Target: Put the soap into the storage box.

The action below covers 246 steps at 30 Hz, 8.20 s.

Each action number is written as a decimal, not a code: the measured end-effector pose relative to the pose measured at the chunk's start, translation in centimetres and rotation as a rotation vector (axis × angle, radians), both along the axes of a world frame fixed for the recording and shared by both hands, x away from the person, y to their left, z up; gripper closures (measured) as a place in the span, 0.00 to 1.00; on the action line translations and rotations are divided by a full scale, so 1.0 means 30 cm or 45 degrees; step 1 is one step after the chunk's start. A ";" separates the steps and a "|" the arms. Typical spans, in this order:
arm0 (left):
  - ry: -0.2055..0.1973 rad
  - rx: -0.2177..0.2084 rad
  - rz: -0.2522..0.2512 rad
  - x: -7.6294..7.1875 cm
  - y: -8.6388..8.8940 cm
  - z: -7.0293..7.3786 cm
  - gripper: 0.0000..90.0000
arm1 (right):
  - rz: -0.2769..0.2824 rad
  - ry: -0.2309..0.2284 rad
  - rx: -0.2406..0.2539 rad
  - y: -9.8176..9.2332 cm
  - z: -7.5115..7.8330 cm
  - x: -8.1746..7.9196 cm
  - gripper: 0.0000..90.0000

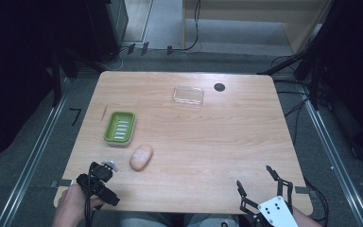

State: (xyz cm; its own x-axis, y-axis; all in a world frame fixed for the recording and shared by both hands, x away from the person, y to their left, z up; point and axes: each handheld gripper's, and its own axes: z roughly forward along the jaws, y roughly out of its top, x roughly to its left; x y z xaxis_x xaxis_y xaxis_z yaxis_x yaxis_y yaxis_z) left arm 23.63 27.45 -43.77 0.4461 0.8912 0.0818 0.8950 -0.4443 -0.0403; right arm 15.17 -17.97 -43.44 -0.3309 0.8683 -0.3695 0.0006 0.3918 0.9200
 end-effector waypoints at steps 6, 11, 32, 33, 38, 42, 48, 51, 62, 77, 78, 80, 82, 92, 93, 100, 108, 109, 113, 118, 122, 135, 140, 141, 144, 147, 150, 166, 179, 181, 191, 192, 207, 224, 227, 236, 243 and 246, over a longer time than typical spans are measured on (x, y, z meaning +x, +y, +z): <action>-0.001 -0.013 0.001 0.000 -0.005 -0.001 0.08 | 0.002 -0.002 -0.003 0.001 0.001 0.000 0.15; -0.004 -0.042 -0.005 0.001 -0.014 0.002 0.08 | 0.003 -0.002 -0.003 0.005 0.001 0.001 0.15; -0.044 -0.091 -0.035 0.033 -0.086 0.039 0.04 | 0.005 -0.004 -0.010 0.004 0.000 0.000 0.15; -0.055 -0.103 -0.040 0.040 -0.092 0.043 0.03 | 0.005 -0.006 -0.013 0.002 0.000 0.000 0.15; -0.061 -0.103 -0.045 0.059 -0.105 0.050 0.03 | 0.001 0.000 -0.008 0.001 -0.001 0.000 0.15; -0.076 -0.119 -0.062 0.081 -0.129 0.060 0.02 | 0.002 0.001 -0.008 0.002 -0.001 0.000 0.15; -0.092 -0.130 -0.066 0.108 -0.153 0.068 0.02 | 0.005 0.002 -0.011 0.003 -0.001 0.001 0.15; -0.094 -0.146 -0.072 0.130 -0.164 0.070 0.02 | 0.002 0.005 -0.006 0.002 -0.002 0.001 0.15; -0.107 -0.157 -0.060 0.203 -0.193 0.064 0.02 | 0.002 0.007 -0.001 0.000 -0.002 0.001 0.15; -0.103 -0.165 -0.050 0.298 -0.229 0.042 0.03 | -0.001 0.004 -0.001 -0.002 -0.002 0.002 0.15; -0.105 -0.163 -0.053 0.303 -0.231 0.037 0.03 | -0.001 0.003 -0.002 -0.002 -0.002 0.002 0.15; -0.103 -0.160 -0.048 0.315 -0.235 0.032 0.03 | -0.002 0.004 0.000 -0.001 -0.003 0.002 0.15; -0.099 -0.162 -0.046 0.326 -0.240 0.024 0.03 | 0.000 0.006 -0.002 -0.001 -0.002 0.002 0.15; -0.080 -0.148 -0.022 0.371 -0.254 -0.005 0.03 | -0.005 0.004 -0.001 -0.002 -0.003 0.003 0.15; -0.077 -0.141 -0.019 0.374 -0.255 -0.007 0.03 | -0.005 0.005 0.000 -0.002 -0.003 0.002 0.15; -0.080 -0.132 0.004 0.398 -0.265 -0.027 0.14 | -0.006 0.003 0.001 -0.004 -0.003 0.002 0.15; -0.079 -0.120 -0.010 0.401 -0.271 -0.029 0.30 | -0.005 0.009 0.003 -0.005 -0.003 0.002 0.15; -0.081 -0.120 -0.009 0.401 -0.271 -0.029 0.31 | -0.006 0.009 0.006 -0.004 -0.003 0.001 0.15; -0.084 -0.111 -0.001 0.401 -0.265 -0.034 0.36 | -0.006 0.009 0.006 -0.004 -0.003 0.002 0.15; -0.084 -0.099 -0.010 0.401 -0.268 -0.038 0.37 | -0.006 0.005 0.000 -0.002 -0.003 0.002 0.15; -0.083 -0.088 -0.007 0.399 -0.271 -0.048 0.37 | -0.006 0.005 -0.001 -0.002 -0.002 -0.001 0.15; -0.108 -0.111 -0.016 0.400 -0.260 -0.049 0.38 | -0.007 0.000 0.000 -0.004 -0.002 0.001 0.15; -0.100 -0.113 -0.013 0.399 -0.253 -0.047 0.38 | -0.005 0.002 0.001 -0.003 -0.002 0.001 0.15; -0.103 -0.113 -0.012 0.398 -0.252 -0.045 0.38 | -0.007 0.004 0.005 -0.002 -0.002 0.001 0.15; -0.095 -0.115 -0.024 0.392 -0.251 -0.035 0.38 | -0.006 0.003 0.004 -0.003 -0.002 0.001 0.15; -0.096 -0.118 -0.033 0.386 -0.249 -0.026 0.38 | -0.006 0.004 0.005 -0.004 -0.002 0.001 0.15; -0.096 -0.126 -0.040 0.380 -0.243 -0.015 0.38 | -0.005 0.002 0.002 -0.004 -0.002 0.001 0.15; -0.115 -0.126 -0.024 0.330 -0.179 0.037 0.37 | -0.002 0.003 0.001 0.000 -0.001 0.002 0.15; -0.105 -0.110 -0.012 0.310 -0.133 0.051 0.37 | -0.005 0.000 0.003 -0.003 -0.001 0.001 0.15; -0.106 -0.109 -0.007 0.307 -0.121 0.055 0.37 | -0.005 0.000 0.003 -0.003 -0.001 0.001 0.15; -0.094 -0.104 0.025 0.293 -0.077 0.059 0.37 | -0.005 0.000 0.004 -0.001 0.000 0.000 0.15; -0.089 -0.097 0.027 0.293 -0.071 0.062 0.37 | -0.005 0.001 0.003 -0.001 0.000 0.000 0.15; -0.092 -0.087 0.071 0.287 -0.009 0.071 0.37 | -0.003 -0.001 0.004 -0.002 0.000 0.000 0.15; -0.099 -0.074 0.101 0.289 0.035 0.099 0.38 | -0.004 -0.002 0.006 -0.003 0.000 0.000 0.15; -0.107 -0.084 0.102 0.290 0.038 0.108 0.38 | -0.003 -0.004 0.002 -0.003 0.000 0.001 0.15; -0.106 -0.074 0.084 0.305 0.037 0.125 0.38 | -0.001 0.000 -0.001 0.000 0.000 0.001 0.15; -0.109 -0.075 0.076 0.318 0.025 0.136 0.38 | 0.000 0.004 0.002 0.000 -0.001 0.001 0.15; -0.120 -0.076 0.074 0.325 0.022 0.143 0.38 | 0.001 0.003 0.002 0.000 -0.001 0.001 0.15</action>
